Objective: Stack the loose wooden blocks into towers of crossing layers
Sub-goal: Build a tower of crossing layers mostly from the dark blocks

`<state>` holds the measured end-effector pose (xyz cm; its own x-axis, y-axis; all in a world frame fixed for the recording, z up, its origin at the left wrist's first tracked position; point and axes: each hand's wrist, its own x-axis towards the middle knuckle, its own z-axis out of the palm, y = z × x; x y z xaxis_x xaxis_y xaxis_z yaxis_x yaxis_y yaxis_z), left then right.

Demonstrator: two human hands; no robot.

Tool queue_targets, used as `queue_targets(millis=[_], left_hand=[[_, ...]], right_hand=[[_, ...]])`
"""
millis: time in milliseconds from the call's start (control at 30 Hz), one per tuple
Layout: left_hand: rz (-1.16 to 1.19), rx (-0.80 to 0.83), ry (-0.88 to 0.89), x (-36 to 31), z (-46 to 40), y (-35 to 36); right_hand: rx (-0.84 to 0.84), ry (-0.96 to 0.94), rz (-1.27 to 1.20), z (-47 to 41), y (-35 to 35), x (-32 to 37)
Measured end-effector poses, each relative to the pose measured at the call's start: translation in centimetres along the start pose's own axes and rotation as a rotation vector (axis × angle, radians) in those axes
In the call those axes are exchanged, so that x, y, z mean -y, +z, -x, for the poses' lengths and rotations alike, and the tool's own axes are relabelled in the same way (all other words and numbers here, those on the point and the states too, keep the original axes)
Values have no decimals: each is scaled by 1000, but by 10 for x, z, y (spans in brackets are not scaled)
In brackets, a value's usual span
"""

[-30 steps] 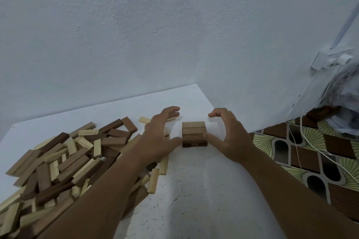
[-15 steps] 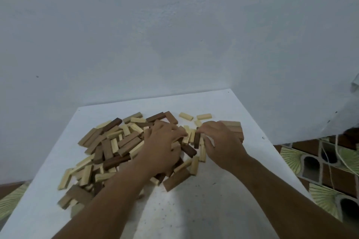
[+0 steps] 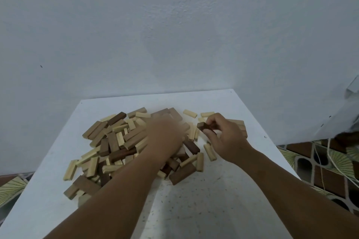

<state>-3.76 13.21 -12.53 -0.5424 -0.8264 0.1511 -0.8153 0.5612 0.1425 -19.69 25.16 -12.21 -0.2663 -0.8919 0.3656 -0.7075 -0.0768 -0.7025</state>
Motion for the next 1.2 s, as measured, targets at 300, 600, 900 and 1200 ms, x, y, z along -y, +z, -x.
queue_targets(millis=[300,600,900,1200], left_hand=[[-4,34,17,-3,-16,2],[994,-275,-285,4,3,-26],[1186,-24,-211,-23,60,-30],[841,267,-72,-93,96,-6]], right_hand=[[153,182,153,6,21,17],[116,331,255,-4,28,32],[-37,396,253,59,-39,10],[-58,487,214,108,-64,-6]])
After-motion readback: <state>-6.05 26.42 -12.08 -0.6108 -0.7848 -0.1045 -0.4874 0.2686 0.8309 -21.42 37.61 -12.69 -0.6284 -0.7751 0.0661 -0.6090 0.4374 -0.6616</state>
